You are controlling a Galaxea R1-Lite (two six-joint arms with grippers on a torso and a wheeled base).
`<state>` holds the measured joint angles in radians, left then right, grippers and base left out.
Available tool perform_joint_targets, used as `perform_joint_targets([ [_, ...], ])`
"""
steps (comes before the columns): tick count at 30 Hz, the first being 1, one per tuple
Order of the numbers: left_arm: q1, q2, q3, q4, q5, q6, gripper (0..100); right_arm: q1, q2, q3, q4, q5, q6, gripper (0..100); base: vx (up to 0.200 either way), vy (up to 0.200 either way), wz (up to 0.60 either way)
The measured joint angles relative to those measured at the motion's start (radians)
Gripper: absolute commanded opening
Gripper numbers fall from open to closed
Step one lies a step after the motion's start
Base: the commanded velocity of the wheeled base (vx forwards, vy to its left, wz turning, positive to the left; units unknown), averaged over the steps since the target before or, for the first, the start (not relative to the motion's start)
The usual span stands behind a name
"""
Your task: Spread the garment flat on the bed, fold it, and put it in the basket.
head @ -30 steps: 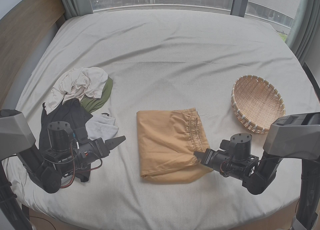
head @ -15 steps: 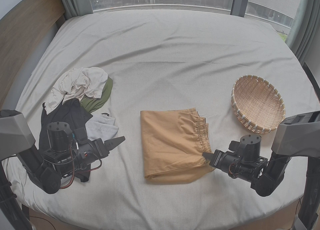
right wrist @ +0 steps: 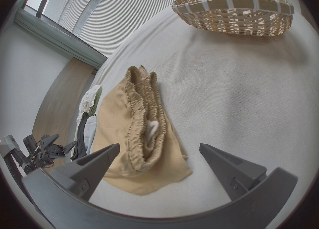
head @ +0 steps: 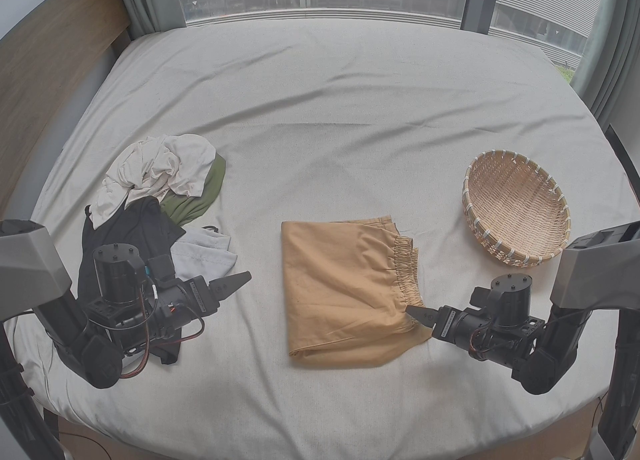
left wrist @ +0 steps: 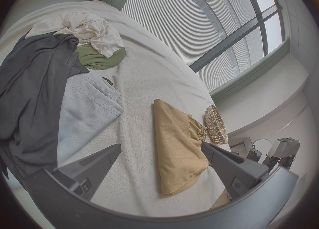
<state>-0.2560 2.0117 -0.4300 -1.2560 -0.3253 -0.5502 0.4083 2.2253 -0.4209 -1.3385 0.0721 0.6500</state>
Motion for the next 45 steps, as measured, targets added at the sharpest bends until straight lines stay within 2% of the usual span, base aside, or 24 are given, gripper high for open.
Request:
perform_joint_targets([
  [6, 0.0, 0.0, 0.007, -0.017, -0.001, -0.001, 100, 0.001, 0.022, -0.022, -0.018, 0.043, 0.006, 100, 0.0, 0.0, 0.0],
  [11, 0.0, 0.0, 0.012, -0.03, 0.0, -0.003, 100, 0.024, 0.058, -0.074, -0.056, 0.089, 0.061, 100, 0.0, 0.0, 0.0],
  [20, 0.002, 0.0, 0.018, -0.031, 0.0, -0.003, 100, 0.043, 0.106, -0.121, -0.082, 0.166, 0.111, 100, 0.0, 0.0, 0.0],
  [23, 0.003, 0.0, 0.02, -0.031, 0.0, -0.003, 100, 0.046, 0.113, -0.126, -0.115, 0.171, 0.12, 100, 0.0, 0.0, 0.0],
  [24, 0.003, 0.0, 0.022, -0.031, 0.0, -0.003, 100, 0.047, 0.116, -0.127, -0.125, 0.17, 0.121, 0, 0.0, 0.0, 0.0],
  [36, 0.005, -0.003, 0.07, -0.087, -0.001, -0.007, 100, 0.05, 0.105, -0.09, -0.166, 0.181, 0.139, 0, 0.0, 0.0, 0.0],
  [45, 0.003, -0.006, 0.122, -0.194, -0.007, -0.03, 100, 0.08, -0.06, 0.013, -0.199, 0.237, 0.153, 0, 0.0, 0.0, 0.0],
])
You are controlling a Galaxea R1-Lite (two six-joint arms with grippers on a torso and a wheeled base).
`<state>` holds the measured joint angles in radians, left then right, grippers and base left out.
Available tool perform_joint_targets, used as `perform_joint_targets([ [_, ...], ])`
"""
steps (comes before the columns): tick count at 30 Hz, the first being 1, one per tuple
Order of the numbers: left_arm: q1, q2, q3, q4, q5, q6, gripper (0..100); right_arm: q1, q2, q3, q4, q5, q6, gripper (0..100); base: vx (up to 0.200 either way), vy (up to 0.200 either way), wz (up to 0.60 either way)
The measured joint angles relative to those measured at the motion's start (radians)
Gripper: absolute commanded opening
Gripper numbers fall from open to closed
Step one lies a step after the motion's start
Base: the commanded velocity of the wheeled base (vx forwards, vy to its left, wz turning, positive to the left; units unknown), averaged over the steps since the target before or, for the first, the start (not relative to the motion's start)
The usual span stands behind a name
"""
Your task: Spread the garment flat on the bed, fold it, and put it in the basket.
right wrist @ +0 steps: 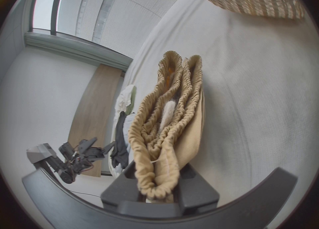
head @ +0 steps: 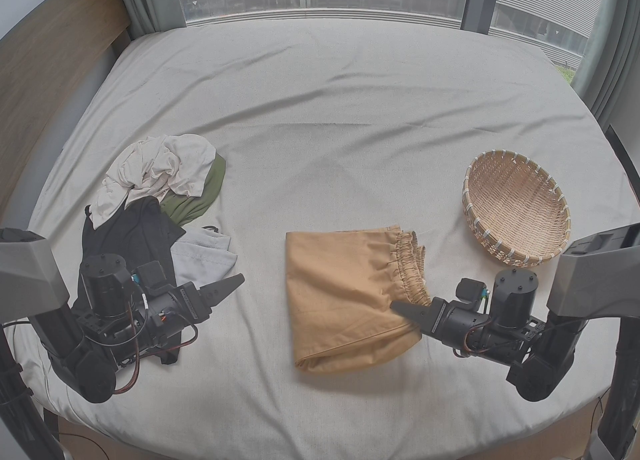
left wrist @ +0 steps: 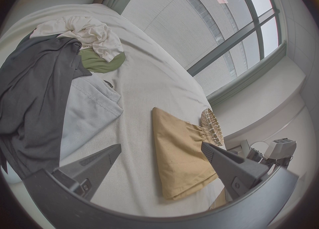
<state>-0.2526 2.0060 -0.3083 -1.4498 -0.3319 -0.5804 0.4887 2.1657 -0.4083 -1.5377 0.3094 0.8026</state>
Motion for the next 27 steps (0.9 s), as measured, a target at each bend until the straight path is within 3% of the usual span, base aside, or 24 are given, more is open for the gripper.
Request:
perform_joint_targets([
  [6, -0.002, -0.002, 0.061, -0.089, -0.008, -0.004, 100, 0.034, -0.132, 0.004, -0.002, 0.009, -0.041, 0, 0.0, 0.0, 0.0],
  [14, -0.007, -0.026, 0.084, -0.097, -0.01, -0.007, 100, 0.051, -0.238, -0.025, 0.02, 0.014, -0.107, 0, 0.0, 0.0, 0.0],
  [27, -0.011, -0.055, 0.087, -0.098, -0.009, -0.006, 100, 0.013, -0.384, -0.118, 0.283, 0.009, -0.188, 0, 0.0, 0.0, 0.0],
])
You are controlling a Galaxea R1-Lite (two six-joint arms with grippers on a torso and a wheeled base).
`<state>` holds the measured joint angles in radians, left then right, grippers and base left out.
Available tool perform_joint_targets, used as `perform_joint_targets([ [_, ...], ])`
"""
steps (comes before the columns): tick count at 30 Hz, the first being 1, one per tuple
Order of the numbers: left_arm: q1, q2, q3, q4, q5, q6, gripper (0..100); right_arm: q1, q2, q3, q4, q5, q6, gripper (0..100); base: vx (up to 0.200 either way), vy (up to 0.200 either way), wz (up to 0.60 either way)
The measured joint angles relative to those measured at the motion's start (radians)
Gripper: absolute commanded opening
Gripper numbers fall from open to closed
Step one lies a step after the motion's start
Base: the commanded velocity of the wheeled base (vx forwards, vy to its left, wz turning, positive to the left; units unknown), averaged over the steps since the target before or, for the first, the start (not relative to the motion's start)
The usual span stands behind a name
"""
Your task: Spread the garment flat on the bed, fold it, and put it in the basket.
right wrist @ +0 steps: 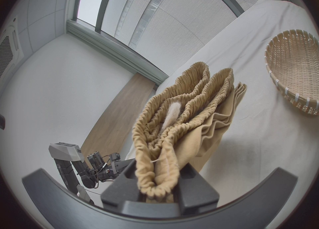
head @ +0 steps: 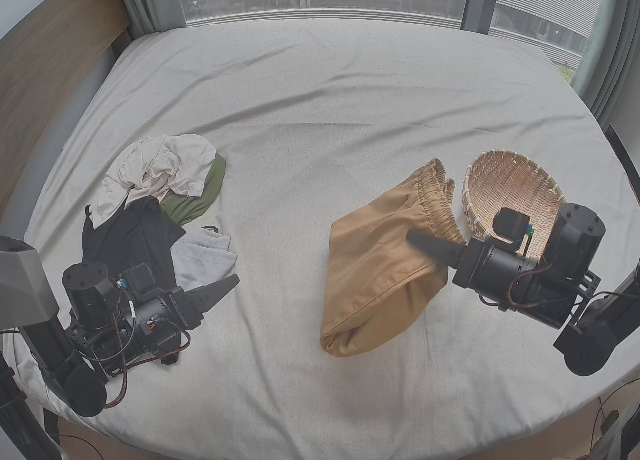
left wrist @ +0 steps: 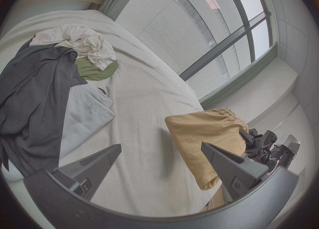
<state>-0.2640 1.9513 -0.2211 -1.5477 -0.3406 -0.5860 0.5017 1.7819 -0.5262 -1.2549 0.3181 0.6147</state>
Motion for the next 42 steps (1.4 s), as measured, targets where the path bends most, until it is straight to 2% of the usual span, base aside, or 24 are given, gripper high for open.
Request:
perform_joint_targets([
  [4, 0.001, -0.008, 0.0, 0.0, 0.0, 0.0, 100, -0.055, -0.033, -0.065, 0.096, -0.012, -0.031, 0, 0.0, 0.0, 0.0],
  [11, 0.004, -0.019, 0.004, 0.0, 0.0, 0.0, 100, -0.17, -0.062, -0.191, 0.18, -0.068, -0.065, 0, 0.0, 0.0, 0.0],
  [16, 0.004, -0.02, 0.005, 0.0, 0.0, -0.001, 100, -0.237, -0.067, -0.251, 0.199, -0.08, -0.087, 0, 0.0, 0.0, 0.0],
  [27, 0.005, -0.019, 0.005, 0.0, 0.0, -0.002, 100, -0.414, -0.04, -0.304, 0.201, -0.152, -0.153, 0, 0.0, 0.0, 0.0],
  [35, 0.004, -0.016, 0.005, 0.0, 0.0, -0.013, 100, -0.509, 0.007, -0.307, 0.194, -0.161, -0.179, 0, 0.0, 0.0, 0.0],
  [36, 0.004, -0.016, 0.005, 0.0, 0.0, -0.015, 100, -0.514, 0.014, -0.302, 0.193, -0.161, -0.183, 100, 0.0, 0.0, 0.0],
  [42, 0.005, -0.016, 0.006, 0.0, 0.0, -0.015, 100, -0.526, 0.041, -0.247, 0.181, -0.161, -0.202, 100, 0.0, 0.0, 0.0],
])
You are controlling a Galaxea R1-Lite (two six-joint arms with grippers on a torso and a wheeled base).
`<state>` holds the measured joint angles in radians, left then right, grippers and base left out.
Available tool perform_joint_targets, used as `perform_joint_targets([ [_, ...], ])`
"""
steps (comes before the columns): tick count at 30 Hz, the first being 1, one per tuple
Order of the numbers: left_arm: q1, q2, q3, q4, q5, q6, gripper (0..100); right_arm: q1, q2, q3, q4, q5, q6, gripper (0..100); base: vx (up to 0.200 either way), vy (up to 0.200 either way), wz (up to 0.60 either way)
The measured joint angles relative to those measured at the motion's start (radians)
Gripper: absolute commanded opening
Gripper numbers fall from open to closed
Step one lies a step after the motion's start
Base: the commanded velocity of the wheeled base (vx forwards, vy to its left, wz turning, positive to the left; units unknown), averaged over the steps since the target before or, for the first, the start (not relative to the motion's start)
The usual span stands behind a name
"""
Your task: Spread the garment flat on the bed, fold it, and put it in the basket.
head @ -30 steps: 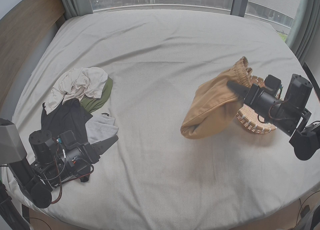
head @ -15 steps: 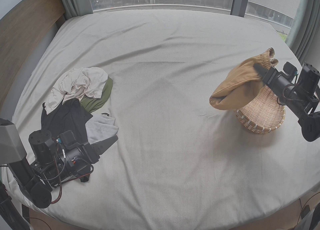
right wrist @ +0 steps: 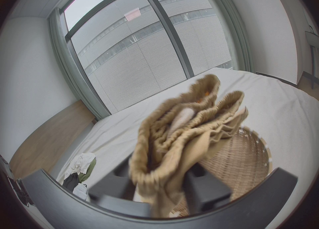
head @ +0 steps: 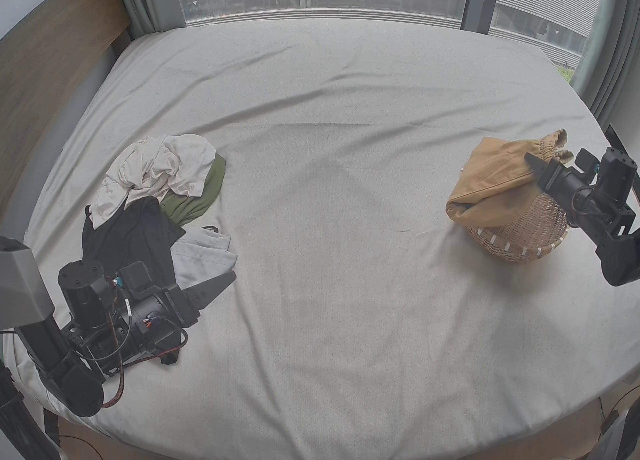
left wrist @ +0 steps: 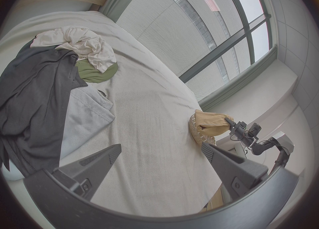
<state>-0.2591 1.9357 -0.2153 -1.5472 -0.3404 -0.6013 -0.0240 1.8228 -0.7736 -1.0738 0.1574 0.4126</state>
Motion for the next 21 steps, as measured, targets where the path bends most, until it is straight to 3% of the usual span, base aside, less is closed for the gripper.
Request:
perform_joint_targets([
  [8, 0.0, -0.003, 0.0, 0.0, 0.0, 0.0, 100, -0.004, -0.037, 0.121, 0.004, -0.002, -0.009, 100, 0.0, 0.0, 0.0],
  [16, -0.004, -0.007, -0.002, -0.001, 0.0, 0.002, 100, 0.021, -0.194, 0.254, 0.071, 0.014, -0.017, 100, 0.0, 0.0, 0.0],
  [21, -0.008, -0.04, 0.016, -0.001, -0.016, 0.003, 100, 0.117, -0.294, 0.341, 0.11, 0.062, -0.03, 100, 0.0, 0.0, 0.0],
])
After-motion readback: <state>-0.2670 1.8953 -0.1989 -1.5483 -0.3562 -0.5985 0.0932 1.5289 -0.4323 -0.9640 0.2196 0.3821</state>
